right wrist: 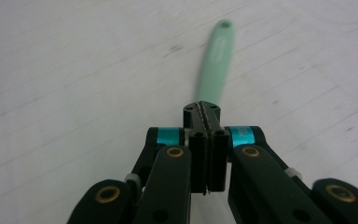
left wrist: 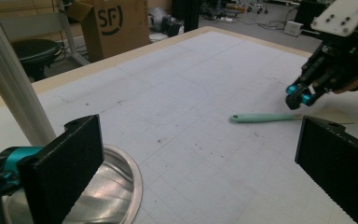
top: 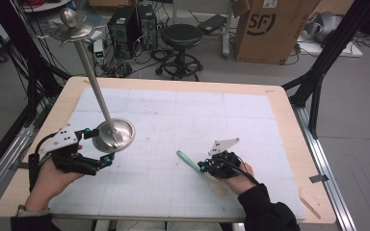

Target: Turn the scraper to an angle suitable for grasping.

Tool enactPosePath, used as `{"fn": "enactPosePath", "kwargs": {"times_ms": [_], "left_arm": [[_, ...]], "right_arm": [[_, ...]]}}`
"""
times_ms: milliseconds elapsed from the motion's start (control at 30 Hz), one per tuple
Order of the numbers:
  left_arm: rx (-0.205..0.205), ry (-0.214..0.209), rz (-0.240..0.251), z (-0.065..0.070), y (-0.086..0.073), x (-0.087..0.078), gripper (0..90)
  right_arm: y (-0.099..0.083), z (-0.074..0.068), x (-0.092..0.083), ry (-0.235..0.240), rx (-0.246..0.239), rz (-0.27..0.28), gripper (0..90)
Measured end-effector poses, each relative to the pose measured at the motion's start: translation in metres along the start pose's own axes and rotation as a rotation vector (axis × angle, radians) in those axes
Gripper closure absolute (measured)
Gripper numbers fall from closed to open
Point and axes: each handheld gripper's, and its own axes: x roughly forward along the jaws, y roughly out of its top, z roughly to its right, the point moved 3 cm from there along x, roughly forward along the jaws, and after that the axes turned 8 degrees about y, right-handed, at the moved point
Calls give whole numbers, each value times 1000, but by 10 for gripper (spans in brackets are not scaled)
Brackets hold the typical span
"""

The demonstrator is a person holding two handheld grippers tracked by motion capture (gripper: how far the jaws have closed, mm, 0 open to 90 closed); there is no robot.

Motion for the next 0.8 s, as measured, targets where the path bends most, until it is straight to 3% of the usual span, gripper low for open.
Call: {"fn": "enactPosePath", "kwargs": {"times_ms": [200,467,733,800], "left_arm": [[2,0,-8,1,-1,1,17],[6,-1,-15,3,-2,3,17],[6,1,-20,3,-3,5,17],[6,0,-18,2,-3,5,17]], "right_arm": [[3,14,15,-11,27,0,900],[7,17,23,-14,18,2,900],[20,9,37,36,-18,-22,900],[26,-1,44,76,-52,-50,900]]}}
